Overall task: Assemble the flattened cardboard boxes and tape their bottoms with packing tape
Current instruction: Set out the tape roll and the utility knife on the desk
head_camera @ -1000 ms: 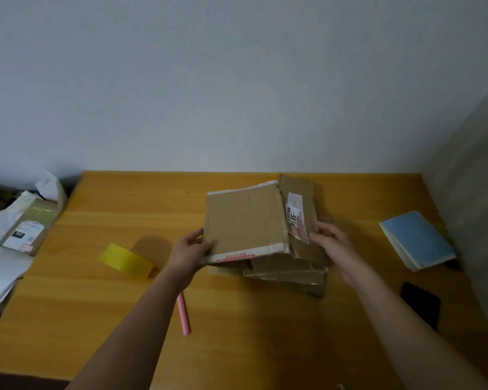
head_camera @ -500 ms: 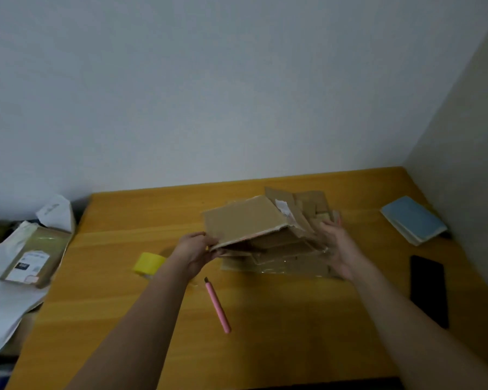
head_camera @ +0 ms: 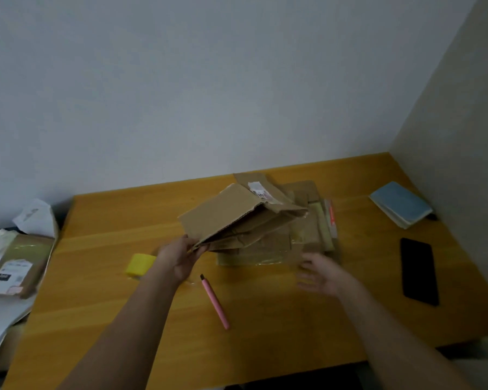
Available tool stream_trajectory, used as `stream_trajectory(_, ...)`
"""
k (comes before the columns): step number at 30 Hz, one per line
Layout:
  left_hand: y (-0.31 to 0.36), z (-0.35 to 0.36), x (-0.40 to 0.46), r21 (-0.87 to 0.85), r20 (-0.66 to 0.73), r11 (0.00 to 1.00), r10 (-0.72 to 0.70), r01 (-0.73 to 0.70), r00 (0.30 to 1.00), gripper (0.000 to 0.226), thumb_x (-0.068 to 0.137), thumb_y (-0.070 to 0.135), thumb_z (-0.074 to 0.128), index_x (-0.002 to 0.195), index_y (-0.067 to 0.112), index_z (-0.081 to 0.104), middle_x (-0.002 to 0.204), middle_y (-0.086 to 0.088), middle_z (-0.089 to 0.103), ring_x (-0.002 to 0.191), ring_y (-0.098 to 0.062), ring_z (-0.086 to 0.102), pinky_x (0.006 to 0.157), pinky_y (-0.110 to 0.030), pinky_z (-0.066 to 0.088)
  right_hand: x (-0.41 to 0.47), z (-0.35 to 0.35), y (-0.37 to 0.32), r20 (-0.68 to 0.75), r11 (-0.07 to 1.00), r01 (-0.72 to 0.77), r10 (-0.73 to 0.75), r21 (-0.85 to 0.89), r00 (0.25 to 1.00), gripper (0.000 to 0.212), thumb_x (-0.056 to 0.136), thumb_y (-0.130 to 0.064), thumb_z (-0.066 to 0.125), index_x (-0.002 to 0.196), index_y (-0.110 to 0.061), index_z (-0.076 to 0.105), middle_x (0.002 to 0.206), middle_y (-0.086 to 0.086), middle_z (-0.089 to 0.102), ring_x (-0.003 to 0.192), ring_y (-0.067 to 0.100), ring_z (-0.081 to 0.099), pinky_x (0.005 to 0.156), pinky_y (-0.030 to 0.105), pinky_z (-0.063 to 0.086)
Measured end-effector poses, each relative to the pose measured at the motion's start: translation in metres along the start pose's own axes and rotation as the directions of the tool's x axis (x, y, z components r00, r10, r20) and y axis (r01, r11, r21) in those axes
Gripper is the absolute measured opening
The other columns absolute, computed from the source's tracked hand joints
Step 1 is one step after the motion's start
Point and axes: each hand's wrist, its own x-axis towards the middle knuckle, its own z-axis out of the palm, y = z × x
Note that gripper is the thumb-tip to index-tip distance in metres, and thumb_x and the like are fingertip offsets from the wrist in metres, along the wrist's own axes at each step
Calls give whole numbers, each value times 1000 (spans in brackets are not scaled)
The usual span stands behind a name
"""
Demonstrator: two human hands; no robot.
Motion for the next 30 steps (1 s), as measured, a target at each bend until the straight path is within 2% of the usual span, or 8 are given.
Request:
stream_trajectory(3,0,5,-2,-49,7,999,-9,10,1000,17,95,-13,38,101,-12,54,116,-24,54,97,-34,61,54,-23,58,11,-1,-7,16,996,77,-78,43,997,40,100,-21,49,140,-19,46,140,-3,50,117,17,52,85,45,46)
stream_trajectory(7,4,9,-1,-99,-42,994,-45,40,998,19,98,-11,34,101,-17,52,129,-28,49,121,-39,54,53,-22,55,16,-2,-33,-10,982,190,-190,12,982,53,99,-18,51,148,-27,32,128,-3,57,105,15,56,90,43,46)
stream_trajectory(12,20,13,-3,-99,-39,995,6,-10,999,18,98,-8,37,106,-15,51,108,-24,55,65,-31,67,53,-23,57,7,8,-69,-83,876,413,-444,-249,892,68,94,-24,62,151,-37,27,155,-4,31,136,26,39,109,51,39)
stream_trajectory(17,44,8,-10,-126,-43,988,80,-85,996,23,97,-9,40,119,-10,43,116,-27,51,63,-36,70,48,-24,56,-15,37,-102,68,709,597,-621,-374,781,64,94,-29,61,145,-52,28,158,-12,24,137,19,36,108,51,38)
stream_trajectory(19,57,7,-20,-109,-18,989,103,-104,995,12,97,-9,39,103,-8,49,104,-25,53,56,-33,69,49,-25,56,-22,49,-114,89,656,636,-665,-407,742,62,94,-30,61,143,-53,30,156,-10,27,135,20,38,106,49,40)
stream_trajectory(25,91,-9,-44,8,104,999,36,-37,994,17,95,-9,43,109,-13,52,116,-28,51,67,-35,71,50,-24,57,-53,63,-130,118,487,684,-762,-544,637,29,91,-20,65,120,-25,67,133,-7,55,125,20,49,101,36,43)
stream_trajectory(28,100,-11,-57,31,157,999,25,-30,987,17,97,-1,47,105,-12,56,117,-31,54,69,-33,72,54,-24,58,-74,60,-128,119,449,670,-774,-591,622,8,93,-25,64,98,-25,70,96,-7,67,96,21,63,79,32,49)
stream_trajectory(30,103,-13,-67,65,175,996,45,-57,984,30,100,19,50,109,-8,56,115,-26,57,80,-34,71,60,-29,60,-88,57,-125,95,456,662,-778,-595,621,12,96,-30,59,90,-24,68,94,10,69,87,29,65,76,37,55)
